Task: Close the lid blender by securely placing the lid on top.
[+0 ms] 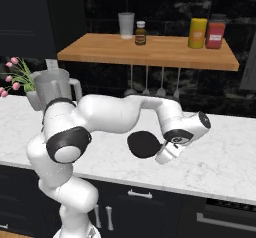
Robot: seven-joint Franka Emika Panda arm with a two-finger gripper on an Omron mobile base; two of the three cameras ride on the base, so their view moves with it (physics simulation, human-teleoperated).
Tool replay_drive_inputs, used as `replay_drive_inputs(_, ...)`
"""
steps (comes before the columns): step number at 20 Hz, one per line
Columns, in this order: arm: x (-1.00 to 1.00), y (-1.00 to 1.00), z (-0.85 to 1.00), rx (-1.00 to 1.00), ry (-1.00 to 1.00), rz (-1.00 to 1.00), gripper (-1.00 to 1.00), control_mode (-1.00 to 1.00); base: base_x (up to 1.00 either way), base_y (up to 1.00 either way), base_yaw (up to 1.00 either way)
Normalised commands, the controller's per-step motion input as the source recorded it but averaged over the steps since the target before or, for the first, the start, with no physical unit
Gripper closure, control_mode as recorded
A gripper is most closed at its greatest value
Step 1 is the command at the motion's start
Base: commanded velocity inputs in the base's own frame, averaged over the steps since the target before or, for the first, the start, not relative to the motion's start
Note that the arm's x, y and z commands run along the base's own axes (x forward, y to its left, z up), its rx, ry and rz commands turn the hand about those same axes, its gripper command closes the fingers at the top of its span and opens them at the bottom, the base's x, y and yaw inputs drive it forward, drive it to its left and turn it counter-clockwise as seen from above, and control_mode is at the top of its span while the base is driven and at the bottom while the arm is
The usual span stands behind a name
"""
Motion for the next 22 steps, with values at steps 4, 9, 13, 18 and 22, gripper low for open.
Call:
replay_drive_inputs(4,-0.39,0.95,0.4,0.0,-0.24,-0.3,1.0,-1.0,0.0,0.0,0.0)
replay_drive_inputs(9,-0.47,0.97,0.64,0.0,-0.24,-0.29,1.0,-1.0,0.0,0.0,0.0)
replay_drive_inputs(13,-0.29,0.81,0.97,0.0,-0.14,-0.18,1.0,-1.0,0.0,0.0,0.0)
replay_drive_inputs(18,-0.29,0.55,1.0,0.0,-0.07,-0.13,1.0,-1.0,0.0,0.0,0.0)
replay_drive_inputs(22,-0.31,0.45,1.0,0.01,-0.1,-0.04,1.0,-1.0,0.0,0.0,0.0)
